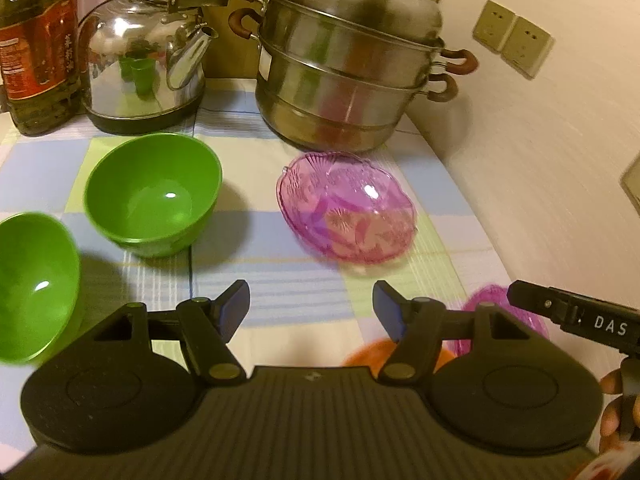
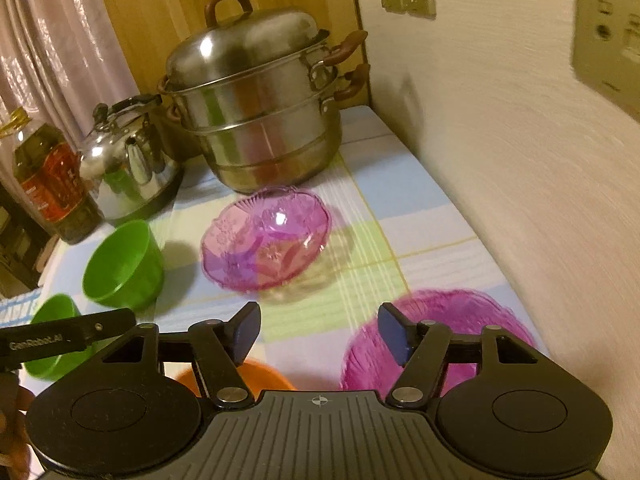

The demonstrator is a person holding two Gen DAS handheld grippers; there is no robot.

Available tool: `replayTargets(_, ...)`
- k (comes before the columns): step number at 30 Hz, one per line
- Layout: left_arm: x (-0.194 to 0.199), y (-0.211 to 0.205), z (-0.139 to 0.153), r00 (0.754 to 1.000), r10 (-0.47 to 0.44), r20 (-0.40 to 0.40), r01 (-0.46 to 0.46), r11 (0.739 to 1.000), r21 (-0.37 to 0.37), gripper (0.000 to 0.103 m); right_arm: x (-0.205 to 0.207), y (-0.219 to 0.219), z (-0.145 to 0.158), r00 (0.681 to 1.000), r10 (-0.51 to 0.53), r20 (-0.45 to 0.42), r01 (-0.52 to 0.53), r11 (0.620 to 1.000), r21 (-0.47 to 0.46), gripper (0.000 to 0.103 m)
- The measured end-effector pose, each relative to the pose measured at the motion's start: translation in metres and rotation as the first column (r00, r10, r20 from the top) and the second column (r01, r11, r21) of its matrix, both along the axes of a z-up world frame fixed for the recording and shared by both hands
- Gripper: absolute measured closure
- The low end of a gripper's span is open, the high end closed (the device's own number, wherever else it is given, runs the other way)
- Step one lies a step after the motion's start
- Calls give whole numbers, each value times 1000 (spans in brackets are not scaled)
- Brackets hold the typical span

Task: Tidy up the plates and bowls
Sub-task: 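Move both tools to the pink glass plate beside the steamer pot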

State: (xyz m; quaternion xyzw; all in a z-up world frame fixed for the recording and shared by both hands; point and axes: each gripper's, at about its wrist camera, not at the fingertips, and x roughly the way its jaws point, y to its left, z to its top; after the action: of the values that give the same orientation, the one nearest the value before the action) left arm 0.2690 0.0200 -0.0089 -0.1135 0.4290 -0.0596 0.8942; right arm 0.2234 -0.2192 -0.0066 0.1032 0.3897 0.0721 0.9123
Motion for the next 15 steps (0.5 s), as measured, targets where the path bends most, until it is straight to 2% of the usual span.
replayTargets(10,64,-1,-36,998,58,-18,-59,998,-34,38,73,8,-25,999,-15,-37,16,999,30,37)
replayTargets(15,91,4,-56,995,80,-53,-84,994,-71,43,104,5,-45,996,-61,-68,65,996,59,37)
